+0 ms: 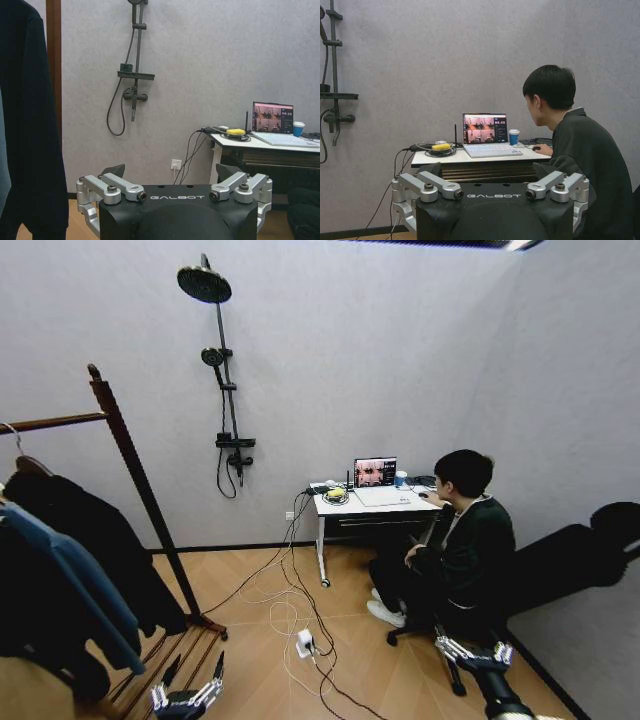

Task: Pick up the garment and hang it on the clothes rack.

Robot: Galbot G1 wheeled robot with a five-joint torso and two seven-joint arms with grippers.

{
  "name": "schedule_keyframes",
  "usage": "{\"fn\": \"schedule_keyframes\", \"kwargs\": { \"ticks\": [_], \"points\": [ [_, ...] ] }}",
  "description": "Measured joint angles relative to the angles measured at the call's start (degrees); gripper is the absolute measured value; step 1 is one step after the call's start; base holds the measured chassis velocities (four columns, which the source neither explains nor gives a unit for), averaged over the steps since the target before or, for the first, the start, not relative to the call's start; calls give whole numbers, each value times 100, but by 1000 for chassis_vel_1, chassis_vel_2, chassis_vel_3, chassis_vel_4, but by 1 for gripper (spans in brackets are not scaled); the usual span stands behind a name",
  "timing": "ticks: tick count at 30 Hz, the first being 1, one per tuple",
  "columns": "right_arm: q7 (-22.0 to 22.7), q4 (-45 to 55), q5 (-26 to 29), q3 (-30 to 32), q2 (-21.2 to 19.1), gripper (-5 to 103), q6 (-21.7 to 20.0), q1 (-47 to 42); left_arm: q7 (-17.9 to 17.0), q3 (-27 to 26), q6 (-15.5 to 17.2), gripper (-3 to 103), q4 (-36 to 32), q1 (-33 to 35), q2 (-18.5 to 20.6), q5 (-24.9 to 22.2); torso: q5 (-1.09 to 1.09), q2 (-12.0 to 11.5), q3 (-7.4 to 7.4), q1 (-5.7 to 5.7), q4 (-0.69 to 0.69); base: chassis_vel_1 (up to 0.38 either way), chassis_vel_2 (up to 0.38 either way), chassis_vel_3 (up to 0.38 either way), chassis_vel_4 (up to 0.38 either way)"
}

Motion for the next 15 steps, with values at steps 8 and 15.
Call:
{"fn": "schedule_keyframes", "kwargs": {
  "ticks": [8, 15],
  "points": [
    [0, 0, 0, 0, 0, 100, 0, 0, 0, 0, 0, 100, 0, 0, 0, 0, 0, -1, 0, 1, 0, 68, -72, -73, 78],
    [0, 0, 0, 0, 0, 100, 0, -1, 0, 0, 0, 100, 0, 0, 0, 0, 1, 0, 0, -2, -1, 193, -202, -203, 192]
  ]
}}
